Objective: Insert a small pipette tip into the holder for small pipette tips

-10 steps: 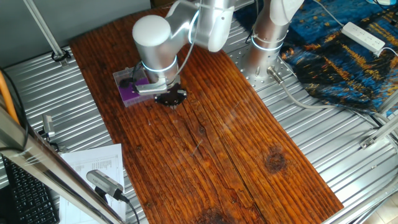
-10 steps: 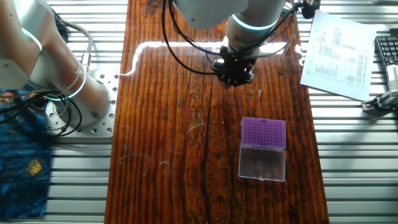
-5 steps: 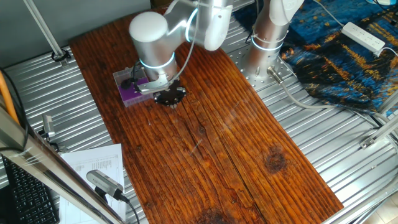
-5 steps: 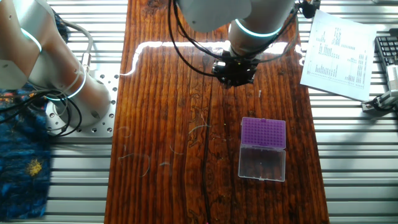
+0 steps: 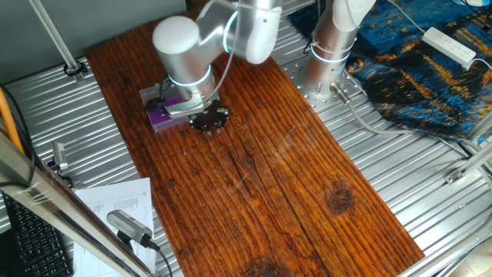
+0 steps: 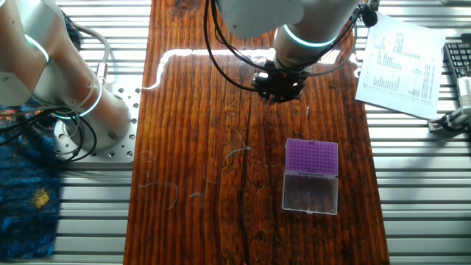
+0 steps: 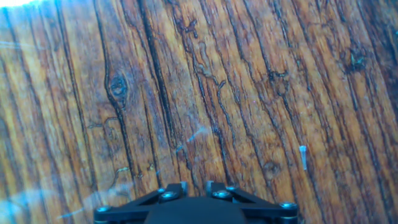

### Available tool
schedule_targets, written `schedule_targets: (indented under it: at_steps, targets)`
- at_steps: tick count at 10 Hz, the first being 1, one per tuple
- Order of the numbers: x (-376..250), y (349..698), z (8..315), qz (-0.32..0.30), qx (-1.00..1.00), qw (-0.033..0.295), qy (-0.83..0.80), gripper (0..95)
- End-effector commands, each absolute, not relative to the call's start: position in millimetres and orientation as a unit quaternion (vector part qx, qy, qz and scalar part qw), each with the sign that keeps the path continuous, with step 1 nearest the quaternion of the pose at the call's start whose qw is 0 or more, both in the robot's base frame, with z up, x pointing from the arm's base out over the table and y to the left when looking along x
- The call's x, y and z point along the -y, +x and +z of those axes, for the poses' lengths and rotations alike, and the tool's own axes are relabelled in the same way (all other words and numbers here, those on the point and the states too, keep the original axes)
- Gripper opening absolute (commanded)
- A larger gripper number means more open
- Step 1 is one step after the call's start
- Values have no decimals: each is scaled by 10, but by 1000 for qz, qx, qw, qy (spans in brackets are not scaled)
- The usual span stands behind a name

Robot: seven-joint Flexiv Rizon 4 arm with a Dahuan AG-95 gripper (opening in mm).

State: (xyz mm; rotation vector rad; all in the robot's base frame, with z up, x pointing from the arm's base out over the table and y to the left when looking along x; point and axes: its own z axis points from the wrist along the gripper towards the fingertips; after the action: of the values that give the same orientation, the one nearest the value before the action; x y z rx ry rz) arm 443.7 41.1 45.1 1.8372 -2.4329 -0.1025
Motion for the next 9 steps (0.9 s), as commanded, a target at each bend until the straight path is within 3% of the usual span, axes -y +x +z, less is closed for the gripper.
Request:
schedule_targets:
  at_steps: [1, 4, 5, 6, 7, 9]
  targets:
    - [-407, 4440, 455, -17, 762, 41, 646, 190]
    - [-407, 4440, 455, -11, 746, 36, 665, 190]
    - [-407, 4440, 455, -12, 744, 35, 668, 0]
    - [-407, 4440, 455, -14, 746, 34, 665, 190]
    - [-408, 4440, 455, -14, 749, 34, 661, 0]
    - [-405, 4453, 460, -15, 751, 31, 659, 0]
